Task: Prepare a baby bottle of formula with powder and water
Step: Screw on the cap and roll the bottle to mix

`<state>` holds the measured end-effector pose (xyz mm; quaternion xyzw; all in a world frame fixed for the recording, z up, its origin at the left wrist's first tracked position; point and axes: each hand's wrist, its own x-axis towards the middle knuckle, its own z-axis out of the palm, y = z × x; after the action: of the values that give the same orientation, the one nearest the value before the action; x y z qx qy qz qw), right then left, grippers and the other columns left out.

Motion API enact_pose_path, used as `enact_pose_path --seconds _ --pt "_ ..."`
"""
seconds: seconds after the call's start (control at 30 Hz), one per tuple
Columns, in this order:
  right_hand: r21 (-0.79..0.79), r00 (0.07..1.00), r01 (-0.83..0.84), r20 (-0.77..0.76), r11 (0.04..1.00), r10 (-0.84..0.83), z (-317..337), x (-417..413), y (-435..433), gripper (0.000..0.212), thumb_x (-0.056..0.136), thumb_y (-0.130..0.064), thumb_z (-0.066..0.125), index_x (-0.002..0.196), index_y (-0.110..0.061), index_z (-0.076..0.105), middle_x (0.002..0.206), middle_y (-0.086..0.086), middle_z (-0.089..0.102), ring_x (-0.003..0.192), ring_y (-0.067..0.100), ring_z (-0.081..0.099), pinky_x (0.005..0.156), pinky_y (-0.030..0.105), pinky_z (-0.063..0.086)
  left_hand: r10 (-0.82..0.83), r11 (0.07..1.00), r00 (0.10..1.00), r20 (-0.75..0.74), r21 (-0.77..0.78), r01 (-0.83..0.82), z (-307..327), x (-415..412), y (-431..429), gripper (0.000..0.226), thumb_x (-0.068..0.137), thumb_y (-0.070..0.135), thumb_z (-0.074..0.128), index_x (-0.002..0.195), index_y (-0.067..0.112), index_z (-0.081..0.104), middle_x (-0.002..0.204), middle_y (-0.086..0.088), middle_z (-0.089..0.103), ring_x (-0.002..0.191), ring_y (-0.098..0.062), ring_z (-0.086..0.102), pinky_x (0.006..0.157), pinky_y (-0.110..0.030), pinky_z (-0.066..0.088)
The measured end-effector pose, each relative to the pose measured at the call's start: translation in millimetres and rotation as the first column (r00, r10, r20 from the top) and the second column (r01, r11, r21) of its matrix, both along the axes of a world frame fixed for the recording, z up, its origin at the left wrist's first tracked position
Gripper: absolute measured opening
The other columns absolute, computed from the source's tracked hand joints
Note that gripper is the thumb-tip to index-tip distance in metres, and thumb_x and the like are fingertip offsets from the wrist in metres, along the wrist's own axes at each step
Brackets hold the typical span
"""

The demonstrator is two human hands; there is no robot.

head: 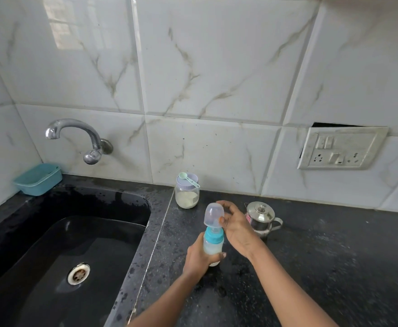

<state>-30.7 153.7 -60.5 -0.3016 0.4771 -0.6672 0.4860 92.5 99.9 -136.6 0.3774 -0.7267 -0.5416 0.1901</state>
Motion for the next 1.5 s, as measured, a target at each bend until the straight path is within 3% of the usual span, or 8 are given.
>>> enact_pose_path --seconds 0.17,0.33,0.9,0.97,1.1,1.23,1.37,1.5 --pt "0.026 0.991 -0.095 -0.087 0.995 0.097 -12 3 24 0.079 0.055 -0.028 0.090 0.124 -0.017 0.053 0.104 0.004 0.068 0.097 0.016 0.062 0.082 0.029 0.047 -0.058 0.998 0.998 0.013 -0.022 0.058 -2 7 11 0.059 0.062 0.031 0.085 0.111 0.028 0.052 0.106 0.010 0.064 0.098 -0.006 0.059 0.085 -0.023 0.048" --pt "0.150 0.939 -0.128 -0.299 0.980 0.169 -17 2 36 0.049 0.078 0.014 0.061 0.115 -0.018 0.057 0.108 0.005 0.064 0.102 0.018 0.056 0.086 0.025 0.047 -0.085 0.994 0.994 0.072 -0.066 0.089 -3 12 15 0.062 0.062 0.029 0.085 0.113 0.023 0.051 0.105 0.007 0.063 0.096 -0.009 0.059 0.083 -0.024 0.048" --pt "0.427 0.796 -0.189 -0.461 0.885 0.392 17 -2 28 0.050 0.061 0.006 0.052 0.103 -0.022 0.048 0.118 0.016 0.061 0.095 0.029 0.053 0.066 0.032 0.042 -0.120 0.988 0.968 0.222 -0.070 0.139 5 12 15 0.085 0.062 0.030 0.083 0.133 0.025 0.038 0.121 0.001 0.059 0.110 -0.018 0.054 0.094 -0.033 0.046" --pt "0.393 0.789 -0.112 -0.523 0.912 0.323 24 4 23 0.040 0.070 0.000 0.049 0.102 -0.022 0.051 0.122 0.010 0.059 0.108 0.035 0.056 0.078 0.037 0.048 -0.118 0.989 0.968 0.221 -0.066 0.136 4 12 15 0.085 0.062 0.029 0.083 0.133 0.025 0.038 0.122 0.001 0.059 0.111 -0.017 0.054 0.095 -0.032 0.045" --pt "0.384 0.590 0.105 -0.766 0.917 0.253 35 31 4 0.028 0.083 -0.036 0.054 0.106 -0.021 0.057 0.108 0.000 0.062 0.104 0.022 0.059 0.089 0.041 0.046 -0.101 0.991 0.970 0.221 -0.064 0.117 3 11 17 0.080 0.064 0.028 0.082 0.132 0.024 0.039 0.121 0.001 0.060 0.110 -0.018 0.055 0.092 -0.031 0.045" --pt "0.564 0.160 0.278 -0.825 0.778 0.542 26 49 -9 0.045 0.092 -0.055 0.037 0.108 -0.019 0.057 0.115 0.008 0.060 0.109 0.027 0.054 0.085 0.040 0.041 -0.102 0.991 0.967 0.234 -0.065 0.120 3 10 19 0.078 0.067 0.027 0.080 0.133 0.023 0.039 0.123 0.001 0.060 0.113 -0.018 0.055 0.089 -0.028 0.043" --pt "0.538 0.116 0.347 -0.838 0.768 0.534 20 47 -9 0.034 0.092 -0.024 0.039 0.117 -0.011 0.058 0.125 0.017 0.055 0.111 0.037 0.053 0.086 0.039 0.043 -0.088 0.992 0.970 0.228 -0.070 0.107 2 10 19 0.074 0.067 0.026 0.081 0.130 0.021 0.042 0.121 -0.001 0.061 0.107 -0.016 0.056 0.083 -0.025 0.042" --pt "0.522 0.070 0.348 -0.843 0.779 0.534 10 46 -12 0.034 0.088 -0.021 0.042 0.111 -0.011 0.064 0.117 0.017 0.062 0.106 0.036 0.056 0.083 0.038 0.044 -0.084 0.993 0.970 0.227 -0.066 0.101 1 11 21 0.072 0.067 0.026 0.081 0.128 0.020 0.043 0.117 -0.001 0.062 0.097 -0.012 0.053 0.079 -0.024 0.040"
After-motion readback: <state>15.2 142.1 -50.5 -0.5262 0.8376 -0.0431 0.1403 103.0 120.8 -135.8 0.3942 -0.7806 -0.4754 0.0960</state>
